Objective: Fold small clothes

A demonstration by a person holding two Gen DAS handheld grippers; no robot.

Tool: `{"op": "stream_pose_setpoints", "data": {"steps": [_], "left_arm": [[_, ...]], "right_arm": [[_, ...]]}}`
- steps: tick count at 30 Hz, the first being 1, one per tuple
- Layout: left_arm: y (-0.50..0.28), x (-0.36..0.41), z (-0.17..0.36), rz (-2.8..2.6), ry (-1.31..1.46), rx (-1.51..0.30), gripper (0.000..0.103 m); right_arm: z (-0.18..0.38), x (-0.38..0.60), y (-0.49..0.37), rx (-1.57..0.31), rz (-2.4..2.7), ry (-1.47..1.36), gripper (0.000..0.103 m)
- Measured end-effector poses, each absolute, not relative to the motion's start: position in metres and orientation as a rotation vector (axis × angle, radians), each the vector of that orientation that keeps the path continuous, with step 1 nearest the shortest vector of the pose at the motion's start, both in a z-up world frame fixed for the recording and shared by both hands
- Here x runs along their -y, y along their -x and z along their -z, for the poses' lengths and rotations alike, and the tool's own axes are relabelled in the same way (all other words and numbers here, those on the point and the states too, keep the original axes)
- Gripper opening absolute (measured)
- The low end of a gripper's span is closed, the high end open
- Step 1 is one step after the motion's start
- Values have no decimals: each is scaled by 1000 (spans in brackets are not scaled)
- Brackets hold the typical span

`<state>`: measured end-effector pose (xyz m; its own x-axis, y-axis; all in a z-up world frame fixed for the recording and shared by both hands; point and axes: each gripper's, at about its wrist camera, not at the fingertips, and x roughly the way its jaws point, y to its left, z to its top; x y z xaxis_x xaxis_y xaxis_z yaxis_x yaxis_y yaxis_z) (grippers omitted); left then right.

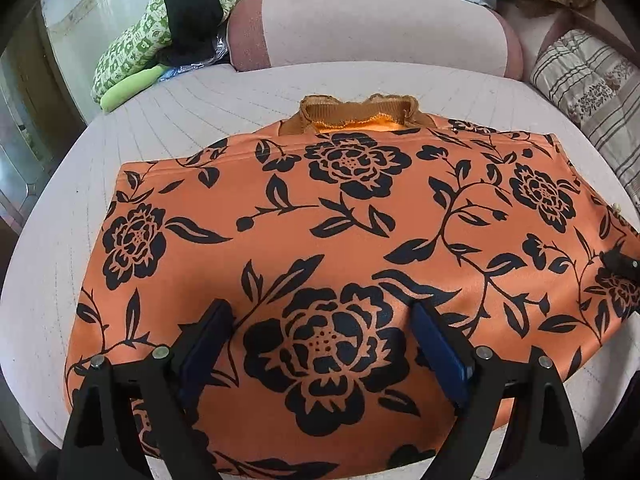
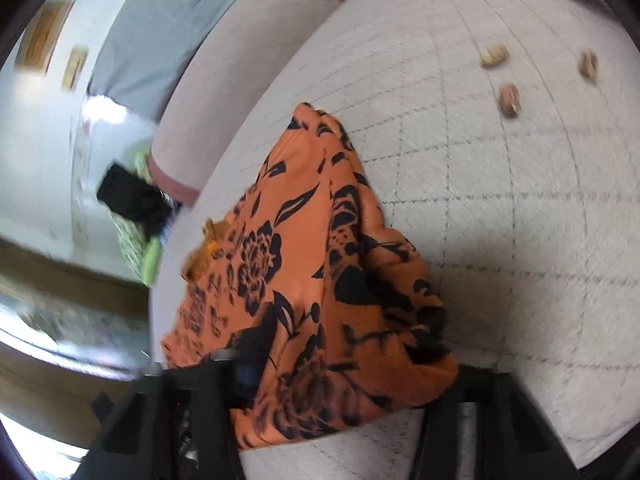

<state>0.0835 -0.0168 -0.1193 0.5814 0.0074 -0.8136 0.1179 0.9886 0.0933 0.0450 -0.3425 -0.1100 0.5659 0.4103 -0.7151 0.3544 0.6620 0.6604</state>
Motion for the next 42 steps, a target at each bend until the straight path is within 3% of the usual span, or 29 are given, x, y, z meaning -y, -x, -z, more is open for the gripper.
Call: {"op": "stream_pose_setpoints", "data": {"steps": [4,7,10,11,12,17,25,27,30,31,32,33,34,35,42], "left_arm": [[-88,18,121,77,-147,-953,92],[-89,16,122,87,-143,-954,92],[-83,15,120,85,-150,-945,93],[-83,16,121,85,-153,-941,93],[-83,16,121,86,-153,-939,94],[-83,15,122,94,-149,-932,95],[-85,13,124,97,-148,-933,100],[-86,12,124,100,-143,-934,101],[-87,13,124,92,-141,-935,102],[-87,12,124,93,-140,-938,102],[-87,12,123,95,-138,-941,102],[-87,12,123,99,-139,-945,102],[-87,12,123,101,-142,-948,102],[-87,12,122,102,-144,-950,102],[-84,14,122,97,-152,-960,101]], "right_arm": [[106,332,-39,-1044,-1,-713,9],[111,339,-28,-1038,-28,-766,15],[107,358,-15,-1036,-28,-813,40],[103,364,-10,-1028,-17,-808,61],[92,373,-5,-993,4,-797,71],[57,390,-31,-910,-24,-749,73],[112,349,-184,-1177,-185,-563,72],[110,334,-195,-1188,-227,-460,34],[114,346,-195,-1160,-119,-494,31],[113,352,-192,-1137,-64,-512,32],[109,358,-186,-1101,-1,-521,40],[104,361,-178,-1079,30,-542,65],[102,363,-171,-1083,27,-569,78],[99,364,-163,-1082,17,-596,83],[50,365,-35,-900,9,-721,84]]}}
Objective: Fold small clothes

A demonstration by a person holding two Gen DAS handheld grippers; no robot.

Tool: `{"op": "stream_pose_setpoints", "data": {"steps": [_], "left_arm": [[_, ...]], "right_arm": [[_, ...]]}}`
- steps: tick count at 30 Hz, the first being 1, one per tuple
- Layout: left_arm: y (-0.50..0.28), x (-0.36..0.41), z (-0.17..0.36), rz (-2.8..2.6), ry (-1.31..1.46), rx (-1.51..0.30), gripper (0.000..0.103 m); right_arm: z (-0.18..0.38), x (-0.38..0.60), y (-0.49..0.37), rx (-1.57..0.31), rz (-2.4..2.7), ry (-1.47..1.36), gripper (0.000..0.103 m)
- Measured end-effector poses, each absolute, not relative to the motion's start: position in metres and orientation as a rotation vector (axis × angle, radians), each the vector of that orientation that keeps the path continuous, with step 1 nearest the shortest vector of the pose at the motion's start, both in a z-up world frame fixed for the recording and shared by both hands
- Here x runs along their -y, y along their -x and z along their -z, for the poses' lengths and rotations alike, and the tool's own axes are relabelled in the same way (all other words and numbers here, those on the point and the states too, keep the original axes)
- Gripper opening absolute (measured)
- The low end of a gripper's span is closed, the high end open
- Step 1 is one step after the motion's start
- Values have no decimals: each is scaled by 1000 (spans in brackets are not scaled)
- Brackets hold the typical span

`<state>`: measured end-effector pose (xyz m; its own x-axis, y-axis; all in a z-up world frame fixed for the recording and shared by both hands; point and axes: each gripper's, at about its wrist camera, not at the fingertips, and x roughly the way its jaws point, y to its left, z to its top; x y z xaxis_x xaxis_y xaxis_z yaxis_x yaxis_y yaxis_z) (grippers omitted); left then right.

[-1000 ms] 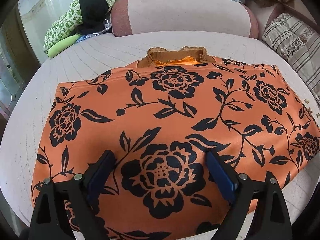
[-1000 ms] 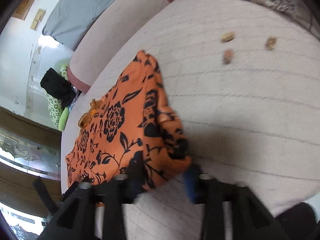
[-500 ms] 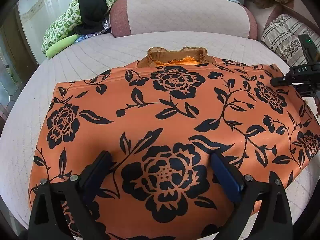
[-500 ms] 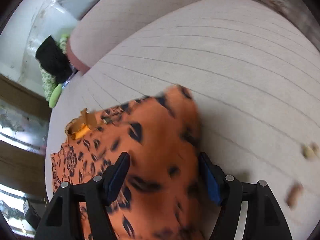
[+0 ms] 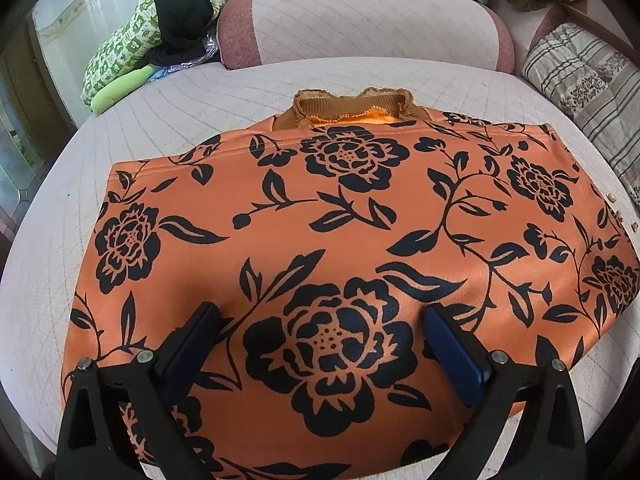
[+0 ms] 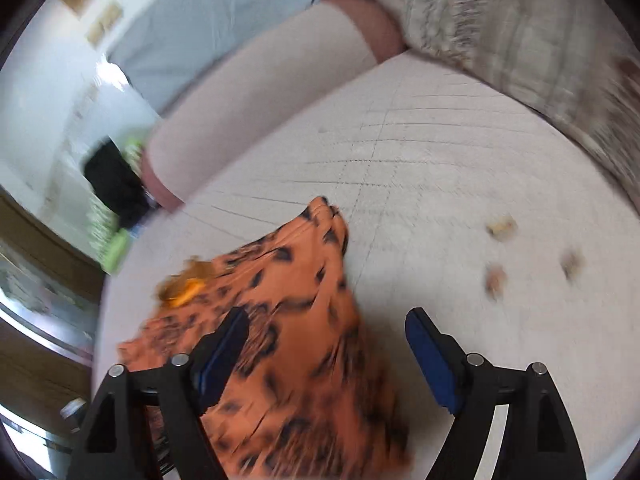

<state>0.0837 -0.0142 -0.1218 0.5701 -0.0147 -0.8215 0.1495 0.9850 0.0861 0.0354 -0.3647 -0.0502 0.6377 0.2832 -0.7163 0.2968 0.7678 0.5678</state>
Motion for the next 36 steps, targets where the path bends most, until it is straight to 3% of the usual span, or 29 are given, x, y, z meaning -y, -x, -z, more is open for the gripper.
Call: {"op": "stream_pose_setpoints", "data": {"steps": [7,10,14,15,16,17,18,19,21,23,24,27,28,30,36], "left_arm": [[-74,6,102,88,-103,-938,101],[-64,1,87,71,-88,-855,101],[-80,5,126,59,-144,-995,103],[-75,9,126,58,-190,-945,103],[-72,11,121,48,-205,-922,103],[-69,13,114,38,-201,-910,103],[-65,14,104,60,-178,-873,103],[-61,15,96,85,-169,-829,103],[-58,17,92,78,-196,-775,103],[-70,15,112,54,-202,-855,103],[-79,14,132,56,-199,-947,103],[-74,17,129,67,-232,-892,103],[-75,15,128,69,-219,-905,103],[-77,9,123,88,-186,-925,100],[-52,-66,62,23,101,-777,98]], "right_arm": [[103,337,12,-1043,-12,-940,85],[98,336,-2,-967,-25,-957,85],[108,337,-24,-965,-8,-1018,85],[108,338,-29,-950,1,-1016,84],[109,336,-32,-943,1,-1006,82],[109,334,-37,-939,-3,-1002,68],[111,333,-42,-957,-21,-998,38],[112,330,-46,-978,-24,-990,28],[112,330,-44,-982,-8,-966,27],[110,330,-43,-957,-10,-954,29],[112,329,-44,-960,1,-949,35],[119,331,-48,-949,-5,-975,44],[115,329,-52,-955,-11,-927,42],[105,322,-61,-973,-5,-846,16],[-11,244,-69,-801,-120,-459,12]]}}
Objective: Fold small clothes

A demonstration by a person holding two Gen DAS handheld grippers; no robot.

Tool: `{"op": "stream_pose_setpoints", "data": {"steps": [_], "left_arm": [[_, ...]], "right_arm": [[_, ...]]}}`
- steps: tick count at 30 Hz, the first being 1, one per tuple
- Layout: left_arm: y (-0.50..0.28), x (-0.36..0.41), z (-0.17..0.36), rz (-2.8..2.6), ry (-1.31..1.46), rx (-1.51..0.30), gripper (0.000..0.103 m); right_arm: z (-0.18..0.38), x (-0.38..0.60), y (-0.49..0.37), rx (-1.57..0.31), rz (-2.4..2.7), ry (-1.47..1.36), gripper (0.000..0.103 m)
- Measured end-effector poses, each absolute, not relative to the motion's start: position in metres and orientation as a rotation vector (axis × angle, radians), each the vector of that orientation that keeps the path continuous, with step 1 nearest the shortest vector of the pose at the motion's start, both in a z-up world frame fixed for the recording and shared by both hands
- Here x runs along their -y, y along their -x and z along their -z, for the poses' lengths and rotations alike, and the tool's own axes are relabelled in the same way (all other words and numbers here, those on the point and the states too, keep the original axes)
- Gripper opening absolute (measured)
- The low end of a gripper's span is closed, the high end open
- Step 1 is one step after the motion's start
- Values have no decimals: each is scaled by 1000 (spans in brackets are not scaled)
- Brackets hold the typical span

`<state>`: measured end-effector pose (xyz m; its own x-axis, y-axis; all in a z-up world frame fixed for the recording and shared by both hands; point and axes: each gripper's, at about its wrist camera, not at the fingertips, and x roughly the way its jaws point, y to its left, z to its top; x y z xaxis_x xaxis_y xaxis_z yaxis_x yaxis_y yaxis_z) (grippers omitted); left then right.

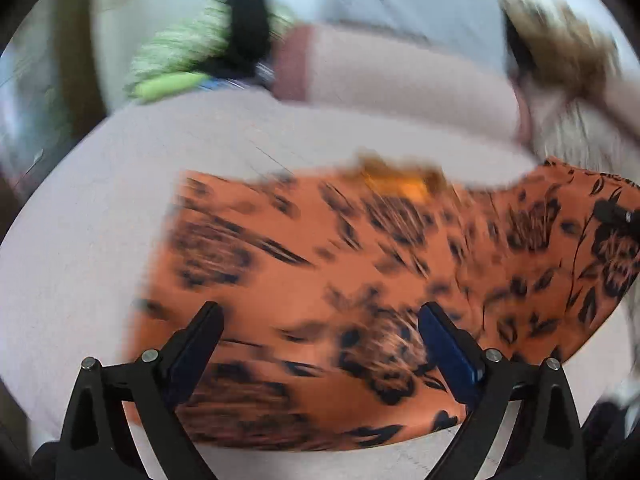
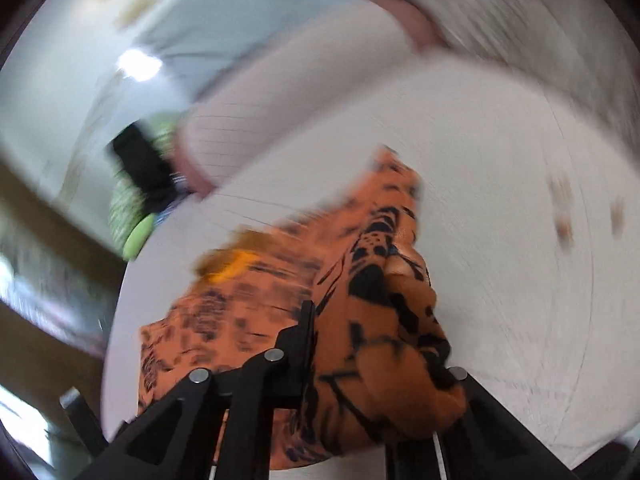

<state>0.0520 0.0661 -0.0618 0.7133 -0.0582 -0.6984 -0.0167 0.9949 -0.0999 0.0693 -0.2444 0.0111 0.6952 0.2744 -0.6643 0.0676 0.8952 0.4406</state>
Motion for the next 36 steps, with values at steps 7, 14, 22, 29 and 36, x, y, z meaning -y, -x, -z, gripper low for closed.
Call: {"op": "stream_pose_setpoints", "data": {"steps": [7,14,22,29,36], "left_arm": [[-16,-203,47,-198,395,-699,98],[7,-229,56,-111,517,-729,98],[-31,-137,73,254,558,-871,98],[-60,-118,114,230,634,-1032,62],[-73,-120,108,225,622,-1078,11]], "right_arm": [[-33,64,-62,-777,-424,-92,26],[47,28,-57,-983,-623,-236,93],[21,134,-12,-847,-489,-468,93],[49,177,-8,-856,-442,-630,93],[69,183,-15,-878,-454,-693,93]]}}
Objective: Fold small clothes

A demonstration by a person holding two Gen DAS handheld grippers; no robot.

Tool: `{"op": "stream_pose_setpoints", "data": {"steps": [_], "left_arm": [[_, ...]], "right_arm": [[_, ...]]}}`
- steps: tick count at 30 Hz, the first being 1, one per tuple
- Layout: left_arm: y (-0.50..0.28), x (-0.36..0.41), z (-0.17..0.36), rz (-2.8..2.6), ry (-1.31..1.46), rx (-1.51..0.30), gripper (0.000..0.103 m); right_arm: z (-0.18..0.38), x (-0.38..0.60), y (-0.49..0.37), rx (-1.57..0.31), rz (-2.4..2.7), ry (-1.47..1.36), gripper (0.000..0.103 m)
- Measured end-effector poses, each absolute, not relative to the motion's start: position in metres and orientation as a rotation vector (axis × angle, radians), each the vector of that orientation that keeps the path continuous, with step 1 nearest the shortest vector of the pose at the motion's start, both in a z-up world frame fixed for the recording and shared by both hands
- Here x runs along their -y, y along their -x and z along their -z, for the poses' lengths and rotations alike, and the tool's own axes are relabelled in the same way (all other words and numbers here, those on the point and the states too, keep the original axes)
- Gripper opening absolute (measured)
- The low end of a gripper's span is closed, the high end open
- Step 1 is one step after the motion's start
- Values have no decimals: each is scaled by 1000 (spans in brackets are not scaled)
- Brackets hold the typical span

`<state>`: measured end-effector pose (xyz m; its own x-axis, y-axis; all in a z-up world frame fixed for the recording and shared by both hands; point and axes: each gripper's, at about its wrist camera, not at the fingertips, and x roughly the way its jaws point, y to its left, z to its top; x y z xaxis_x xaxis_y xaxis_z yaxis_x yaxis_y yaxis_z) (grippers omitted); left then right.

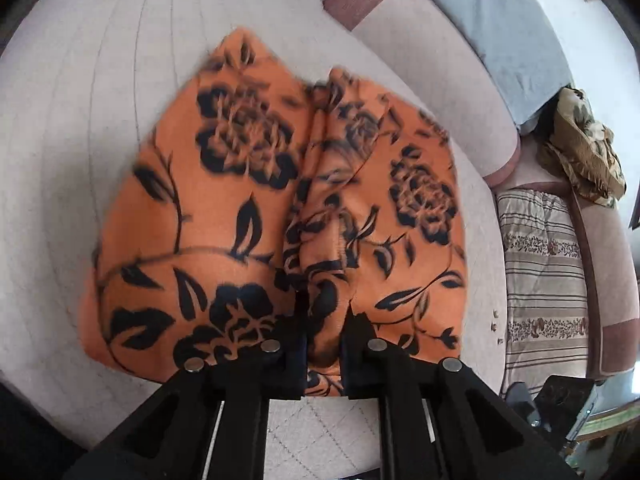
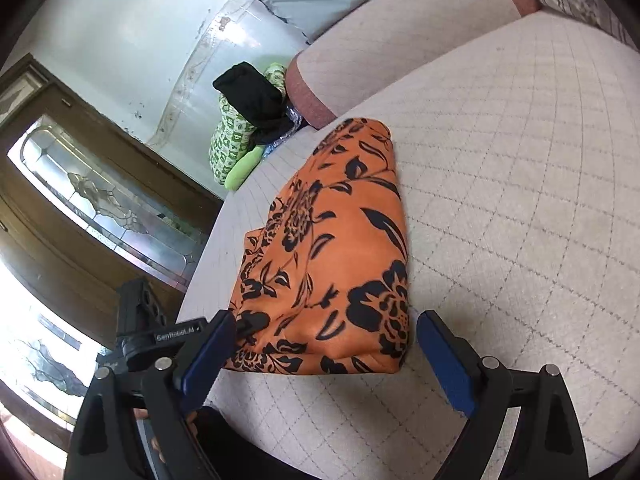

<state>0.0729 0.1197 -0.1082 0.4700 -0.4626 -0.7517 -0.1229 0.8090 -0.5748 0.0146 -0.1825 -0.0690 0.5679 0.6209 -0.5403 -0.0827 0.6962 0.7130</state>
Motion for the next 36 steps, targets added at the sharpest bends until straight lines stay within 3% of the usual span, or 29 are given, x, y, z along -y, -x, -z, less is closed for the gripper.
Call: {"op": "stream_pose_setpoints", "data": {"steps": [4,6,9,11,12,19,24,29,36], "left_arm": [[-28,-102,17,214,364,-750,10],[-5,-100,-1,185,279,-662,10],[-22,-124,57,70,273,-807,11],[-45,-154,130,76,467,-1065,12],[-42,-168,142,105,577,-1026,14],[-43,-169,126,116,550,-988,13],[-17,-158,51,75,337,-725,11],[-40,-185,128,-1,471,-964,12],[-42,-180,125,0,452,-947,11]], "right_arm": [[66,193,-11,-851,-429,-702,93],[66,195,-12,-845,-409,-704,93],[70,189,-14,-866,-404,-691,93],[74,180,-16,-892,-415,-674,93],[75,174,-16,-906,-423,-661,93],[74,155,-17,-944,-434,-593,93],[73,154,-13,-949,-417,-564,93],[82,153,-14,-981,-403,-578,93],[87,153,-15,-987,-408,-580,93]]}}
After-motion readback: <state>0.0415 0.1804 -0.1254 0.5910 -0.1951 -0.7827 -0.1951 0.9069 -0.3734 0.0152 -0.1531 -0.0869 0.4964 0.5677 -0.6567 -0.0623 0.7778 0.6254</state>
